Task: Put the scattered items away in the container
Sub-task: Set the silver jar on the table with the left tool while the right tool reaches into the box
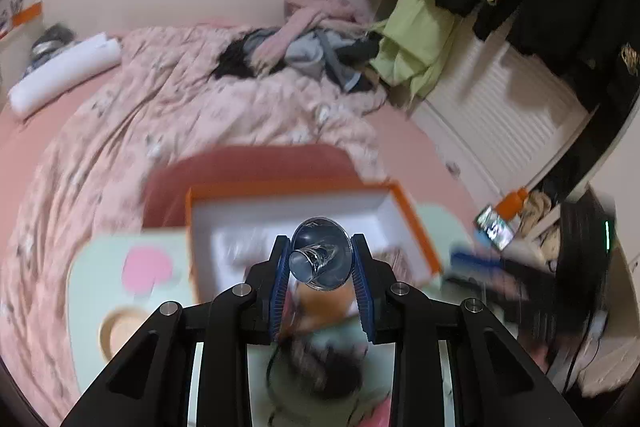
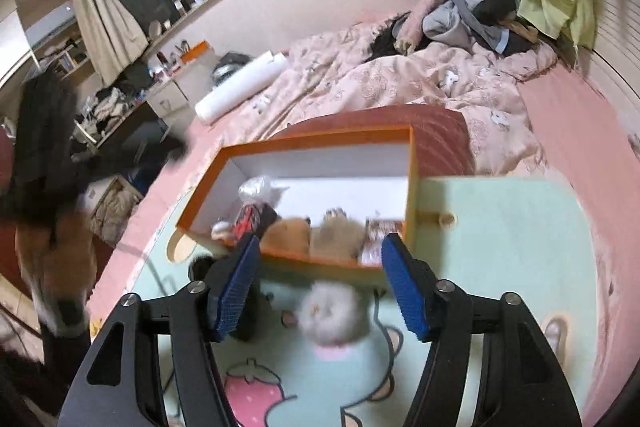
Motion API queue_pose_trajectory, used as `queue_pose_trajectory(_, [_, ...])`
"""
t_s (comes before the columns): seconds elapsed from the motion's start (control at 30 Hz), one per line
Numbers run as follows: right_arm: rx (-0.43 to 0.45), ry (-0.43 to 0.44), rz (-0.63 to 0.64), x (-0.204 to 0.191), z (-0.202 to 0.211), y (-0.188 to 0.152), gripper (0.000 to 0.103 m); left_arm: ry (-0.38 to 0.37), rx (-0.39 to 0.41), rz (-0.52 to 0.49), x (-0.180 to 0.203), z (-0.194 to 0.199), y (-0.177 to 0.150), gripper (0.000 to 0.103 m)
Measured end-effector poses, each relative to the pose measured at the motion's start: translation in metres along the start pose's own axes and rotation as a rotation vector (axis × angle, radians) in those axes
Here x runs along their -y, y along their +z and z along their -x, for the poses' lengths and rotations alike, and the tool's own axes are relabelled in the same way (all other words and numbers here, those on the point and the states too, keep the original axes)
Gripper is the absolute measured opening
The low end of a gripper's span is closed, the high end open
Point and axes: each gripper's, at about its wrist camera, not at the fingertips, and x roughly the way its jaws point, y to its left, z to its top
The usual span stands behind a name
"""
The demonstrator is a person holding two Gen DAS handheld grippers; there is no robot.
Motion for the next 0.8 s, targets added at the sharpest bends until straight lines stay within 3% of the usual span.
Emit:
queue_pose_trajectory(0.17, [-0.161, -0.083, -0.025, -0.003, -0.045, 0.038, 0.041, 0.020, -0.087, 0.052, -0.011, -0.009, -0.053, 0.028])
queue_pose_trajectory(0.37, [-0.411, -0.153, -0.011, 0.001, -0.112, 0.055, 0.040, 0.108, -0.111, 0.120, -0.025, -0.021, -0.097, 0.028])
queue_pose_trajectory(0.57, [-0.476, -0.325, 0.166, -0.014, -0.134, 0.050, 0.041, 0.155, -0.134, 0.106, -0.026, -0.040, -0.113, 0.029])
queue_pose_trajectory(0.67, [-0.509, -0.383, 0.286, -0.025, -0.140, 0.039, 0.041, 0.176, -0.115, 0.084, -0.025, -0.042, -0.116, 0.039])
queue_pose_trajectory(0.8, [-0.532, -0.391, 0.361, -0.034, -0.146, 0.036, 0.040, 0.166, -0.104, 0.095, -0.030, -0.041, -0.116, 0.043])
